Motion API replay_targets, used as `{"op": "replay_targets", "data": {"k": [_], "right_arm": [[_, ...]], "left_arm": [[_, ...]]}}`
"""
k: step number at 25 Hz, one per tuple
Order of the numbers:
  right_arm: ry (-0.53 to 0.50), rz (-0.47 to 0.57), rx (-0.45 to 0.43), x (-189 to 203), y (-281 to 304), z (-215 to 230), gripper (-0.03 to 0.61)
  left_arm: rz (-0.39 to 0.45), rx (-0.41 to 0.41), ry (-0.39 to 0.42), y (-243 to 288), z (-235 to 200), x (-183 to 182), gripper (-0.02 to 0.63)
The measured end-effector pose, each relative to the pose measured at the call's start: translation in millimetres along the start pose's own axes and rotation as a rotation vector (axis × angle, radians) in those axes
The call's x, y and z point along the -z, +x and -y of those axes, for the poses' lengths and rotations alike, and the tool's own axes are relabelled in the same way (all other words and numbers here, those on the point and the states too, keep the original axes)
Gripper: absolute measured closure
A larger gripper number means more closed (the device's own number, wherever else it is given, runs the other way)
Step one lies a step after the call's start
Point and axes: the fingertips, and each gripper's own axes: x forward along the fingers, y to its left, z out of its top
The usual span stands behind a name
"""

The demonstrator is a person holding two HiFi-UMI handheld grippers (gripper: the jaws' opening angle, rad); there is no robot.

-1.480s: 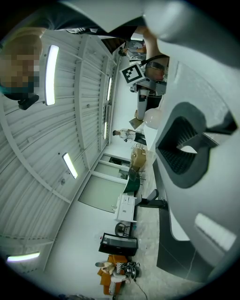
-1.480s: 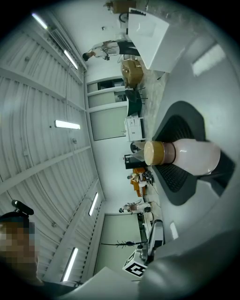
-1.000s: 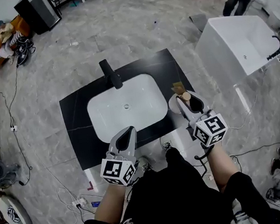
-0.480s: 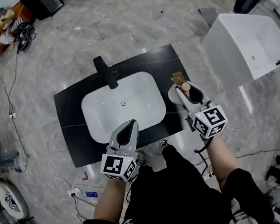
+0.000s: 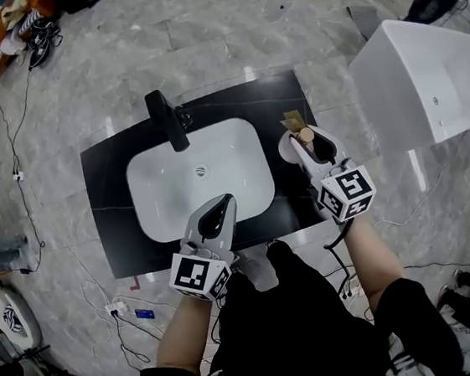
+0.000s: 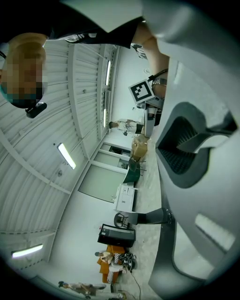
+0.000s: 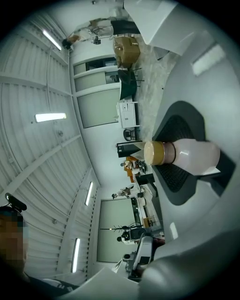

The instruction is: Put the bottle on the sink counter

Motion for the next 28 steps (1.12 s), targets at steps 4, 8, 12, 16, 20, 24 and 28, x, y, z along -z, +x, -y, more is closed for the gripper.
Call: {"op": "replay_targets", "data": {"k": [4, 8, 12, 16, 20, 24, 28], "right_arm": [[-0.011, -0.013, -0.026, 10.7, 12.1, 11.2, 0.413], [-0.011, -0.027, -0.047, 22.0, 27.9, 24.3, 0.413], [-0.011, -0.042, -0.063, 27.1, 50.5, 39.4, 0.413], [-0.017, -0.05, -0.078, 33.7, 72.1, 50.9, 0.413], [-0.03, -0.058, -0.089, 41.1, 90.7, 55.8, 0.413], [-0.037, -0.065, -0.094, 46.5, 105.2, 59.5, 0.413], [-0.044, -0.077, -0.102, 54.3, 116.9, 56.4, 0.413]], "left_arm": [[-0.01, -0.011, -0.004, 15.9, 5.4, 5.1, 0.614], [-0.012, -0.026, -0.007, 30.1, 6.5, 11.0, 0.614], [-0.019, -0.049, -0.018, 44.0, 0.7, 11.1, 0.614], [-0.03, -0.063, -0.027, 55.1, -4.5, 15.9, 0.614], [-0.036, -0.073, -0.036, 63.4, -10.8, 21.8, 0.614], [-0.043, -0.078, -0.036, 69.9, -15.9, 25.5, 0.614], [-0.046, -0.085, -0.04, 66.8, -22.0, 31.3, 0.614]]}}
